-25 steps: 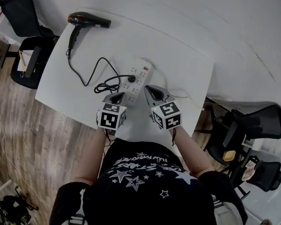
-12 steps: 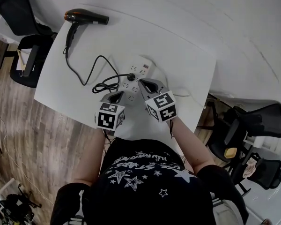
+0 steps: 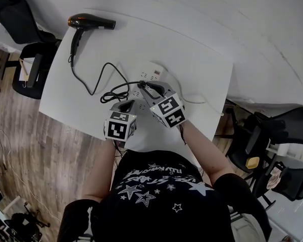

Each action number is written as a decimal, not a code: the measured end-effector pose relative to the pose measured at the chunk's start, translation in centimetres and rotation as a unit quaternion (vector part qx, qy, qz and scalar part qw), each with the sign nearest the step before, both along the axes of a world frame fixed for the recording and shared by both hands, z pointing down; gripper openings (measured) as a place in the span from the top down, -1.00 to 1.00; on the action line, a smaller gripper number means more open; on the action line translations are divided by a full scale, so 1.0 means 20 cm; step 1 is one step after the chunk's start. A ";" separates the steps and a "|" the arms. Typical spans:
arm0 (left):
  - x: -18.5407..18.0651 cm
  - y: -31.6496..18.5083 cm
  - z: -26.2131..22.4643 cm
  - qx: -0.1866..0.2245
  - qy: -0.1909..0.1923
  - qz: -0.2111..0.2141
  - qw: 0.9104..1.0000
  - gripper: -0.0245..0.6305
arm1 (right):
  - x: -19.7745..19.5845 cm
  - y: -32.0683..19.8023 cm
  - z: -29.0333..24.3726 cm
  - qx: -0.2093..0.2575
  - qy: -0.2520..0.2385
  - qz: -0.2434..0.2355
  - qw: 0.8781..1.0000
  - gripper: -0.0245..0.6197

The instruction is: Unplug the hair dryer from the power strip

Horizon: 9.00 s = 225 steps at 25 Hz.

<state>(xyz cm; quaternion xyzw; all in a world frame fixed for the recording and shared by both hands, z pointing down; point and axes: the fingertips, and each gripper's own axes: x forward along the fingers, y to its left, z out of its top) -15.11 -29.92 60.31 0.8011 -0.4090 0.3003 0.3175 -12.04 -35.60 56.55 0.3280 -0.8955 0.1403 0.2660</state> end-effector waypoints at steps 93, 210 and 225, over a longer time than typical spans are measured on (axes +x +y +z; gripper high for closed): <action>0.02 0.00 0.01 -0.027 -0.010 -0.004 1.000 0.90 | -0.07 -0.04 0.02 0.032 0.061 -0.050 0.996 0.73; 0.56 2.10 -0.21 0.071 0.064 -0.255 0.962 0.90 | 1.33 1.58 0.21 -0.056 -0.024 0.083 0.995 0.76; 0.54 2.29 -0.34 0.108 0.073 -0.257 0.957 0.90 | 1.36 1.71 -0.07 0.022 -0.048 0.106 0.993 0.90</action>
